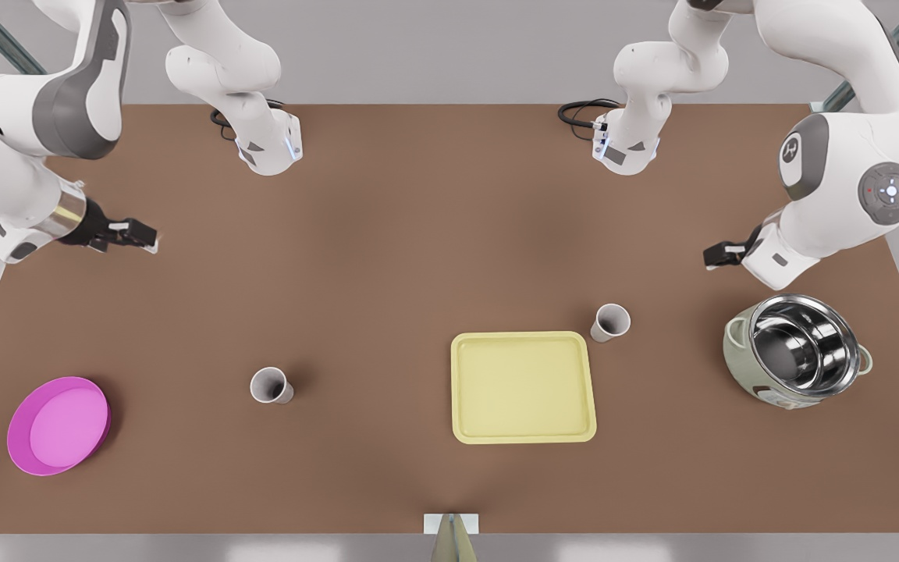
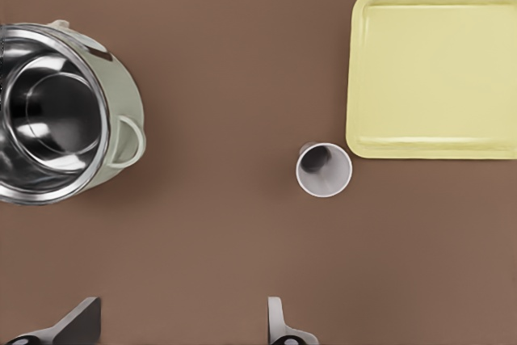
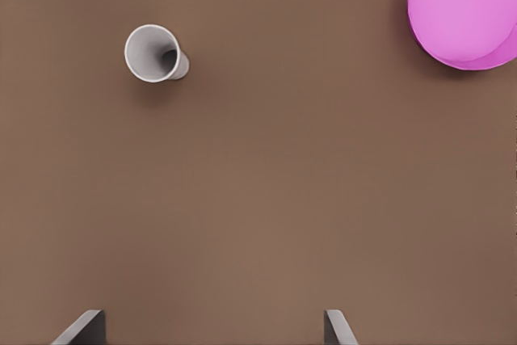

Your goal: Use both arms to respectively pick up the white IKEA cups from the middle-left and middle-right positions, then place the white IKEA cups onto the middle-middle tray, ensuring that the cups remain upright and do not tip over

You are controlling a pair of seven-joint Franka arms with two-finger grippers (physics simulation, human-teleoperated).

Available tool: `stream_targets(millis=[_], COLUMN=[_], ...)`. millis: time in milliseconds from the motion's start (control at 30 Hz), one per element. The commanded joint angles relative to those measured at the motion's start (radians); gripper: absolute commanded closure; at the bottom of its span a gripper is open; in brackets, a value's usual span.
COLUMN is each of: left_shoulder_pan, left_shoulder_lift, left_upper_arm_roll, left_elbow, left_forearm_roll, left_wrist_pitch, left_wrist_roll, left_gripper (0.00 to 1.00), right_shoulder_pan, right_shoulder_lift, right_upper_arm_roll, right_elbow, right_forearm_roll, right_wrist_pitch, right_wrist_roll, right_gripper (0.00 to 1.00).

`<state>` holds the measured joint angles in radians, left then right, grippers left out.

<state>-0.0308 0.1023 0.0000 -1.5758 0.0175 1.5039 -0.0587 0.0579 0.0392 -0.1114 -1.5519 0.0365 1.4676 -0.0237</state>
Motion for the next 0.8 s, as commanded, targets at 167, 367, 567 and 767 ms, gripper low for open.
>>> stream_targets(millis=[167, 367, 567, 767], left_shoulder_pan=[-0.047, -0.086, -0.112, -0.123], left_shoulder_lift=[0.145, 0.243, 0.269, 0.306], left_upper_arm_roll=[0.003, 0.000, -0.014, -0.014], left_elbow=[-0.022, -0.208, -0.312, -0.361], left_forearm_roll=[0.001, -0.053, -0.057, -0.056], left_wrist_pitch=[0.117, 0.507, 0.587, 0.644], left_wrist_roll=[-0.046, -0.043, -0.047, -0.043], left_gripper=[0.00, 0.00, 0.00, 0.00], right_shoulder_pan=[0.017, 0.036, 0.095, 0.108], right_shoulder_lift=[0.140, 0.476, 0.542, 0.623], right_upper_arm_roll=[-0.001, 0.010, 0.012, 0.016], right_elbow=[0.039, 0.222, 0.211, 0.216], right_forearm_roll=[0.000, 0.043, 0.051, 0.060], right_wrist_pitch=[0.119, 0.293, 0.398, 0.550], right_wrist_roll=[-0.045, -0.053, -0.041, -0.041], right_gripper=[0.00, 0.00, 0.00, 0.00])
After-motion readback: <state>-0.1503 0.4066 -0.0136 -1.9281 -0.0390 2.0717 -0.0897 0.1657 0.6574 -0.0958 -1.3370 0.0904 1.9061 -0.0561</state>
